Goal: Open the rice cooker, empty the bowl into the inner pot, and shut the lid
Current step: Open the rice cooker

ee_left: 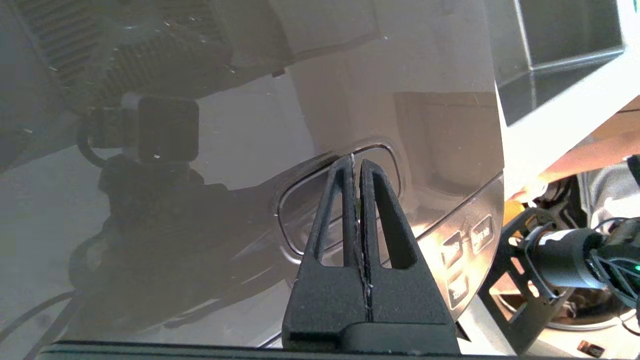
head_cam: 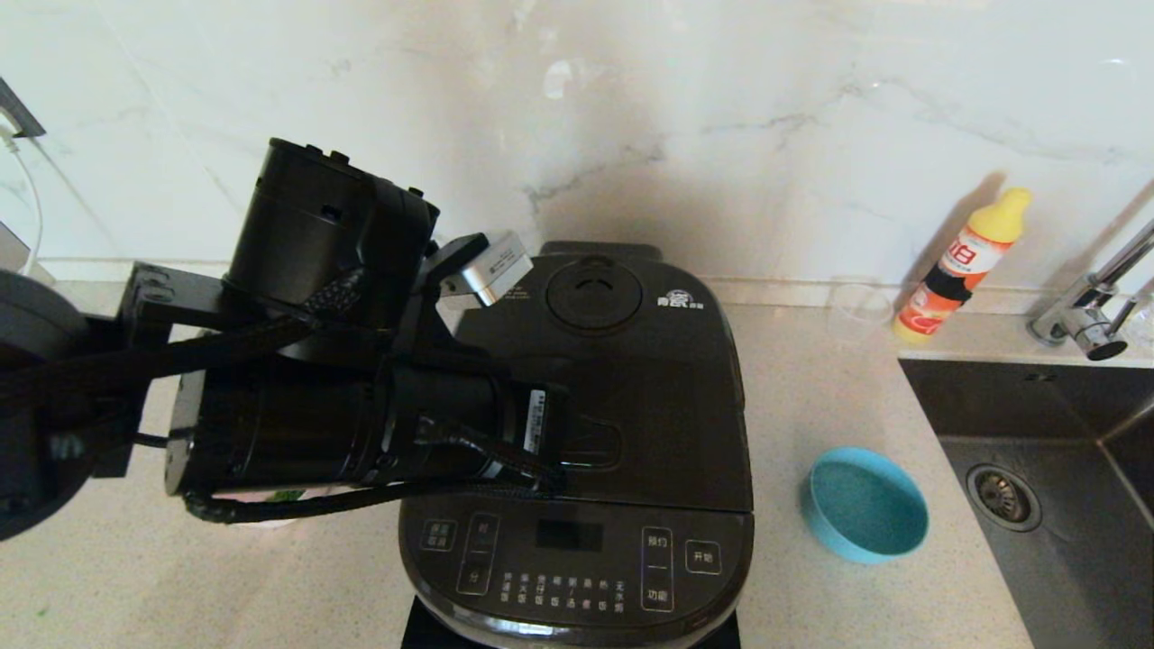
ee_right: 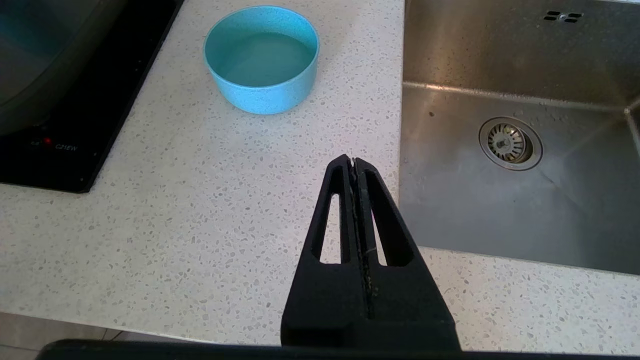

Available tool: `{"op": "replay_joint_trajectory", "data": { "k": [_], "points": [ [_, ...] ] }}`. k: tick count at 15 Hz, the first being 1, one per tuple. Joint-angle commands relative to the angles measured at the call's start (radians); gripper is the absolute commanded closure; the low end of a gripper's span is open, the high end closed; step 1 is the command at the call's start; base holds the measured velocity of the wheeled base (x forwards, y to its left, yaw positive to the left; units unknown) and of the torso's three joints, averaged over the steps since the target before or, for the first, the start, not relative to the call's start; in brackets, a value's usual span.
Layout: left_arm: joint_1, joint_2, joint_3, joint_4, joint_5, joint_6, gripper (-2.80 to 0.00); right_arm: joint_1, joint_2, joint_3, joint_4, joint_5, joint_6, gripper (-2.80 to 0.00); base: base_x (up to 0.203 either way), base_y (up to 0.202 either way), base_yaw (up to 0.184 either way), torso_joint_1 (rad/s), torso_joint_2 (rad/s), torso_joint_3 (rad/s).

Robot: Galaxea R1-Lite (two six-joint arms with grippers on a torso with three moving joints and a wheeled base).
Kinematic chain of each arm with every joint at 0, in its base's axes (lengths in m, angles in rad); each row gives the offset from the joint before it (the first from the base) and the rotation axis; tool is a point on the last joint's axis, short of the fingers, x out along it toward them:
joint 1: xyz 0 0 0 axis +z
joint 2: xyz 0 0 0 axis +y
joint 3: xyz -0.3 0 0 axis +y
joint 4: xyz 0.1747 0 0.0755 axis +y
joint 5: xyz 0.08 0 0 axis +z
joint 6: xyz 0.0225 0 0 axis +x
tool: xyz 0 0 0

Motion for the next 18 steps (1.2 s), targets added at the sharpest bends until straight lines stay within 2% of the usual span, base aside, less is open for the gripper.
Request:
{"op": "replay_joint_trajectory", "data": {
  "k": [1,5,8,11,13,16,18],
  "points": [
    [-0.003,0.002,0.008,0.006,0.001,-0.004,0.00,0.000,0.000,0.000,0.001,0.000,0.000,0.00,0.000,0.000,0.000,0.000,0.00,0.000],
    [-0.029,-0.039,0.022,0.025,0.014,-0.019,0.00,0.000,0.000,0.000,0.001,0.000,0.000,0.00,0.000,0.000,0.000,0.000,0.00,0.000],
    [-0.036,-0.039,0.068,0.009,0.056,-0.019,0.00,0.000,0.000,0.000,0.001,0.001,0.000,0.00,0.000,0.000,0.000,0.000,0.00,0.000],
    [-0.036,-0.057,0.030,-0.016,0.072,-0.022,0.00,0.000,0.000,0.000,0.001,0.000,0.000,0.00,0.000,0.000,0.000,0.000,0.00,0.000],
    [-0.036,-0.079,0.007,-0.071,0.124,-0.022,0.00,0.000,0.000,0.000,0.001,0.001,0.000,0.00,0.000,0.000,0.000,0.000,0.00,0.000],
    [-0.035,-0.115,-0.006,-0.083,0.141,-0.021,0.00,0.000,0.000,0.000,0.001,0.000,0.000,0.00,0.000,0.000,0.000,0.000,0.00,0.000],
    [-0.035,-0.121,-0.004,-0.098,0.193,-0.020,0.00,0.000,0.000,0.000,0.001,0.000,0.000,0.00,0.000,0.000,0.000,0.000,0.00,0.000]
  ]
}}
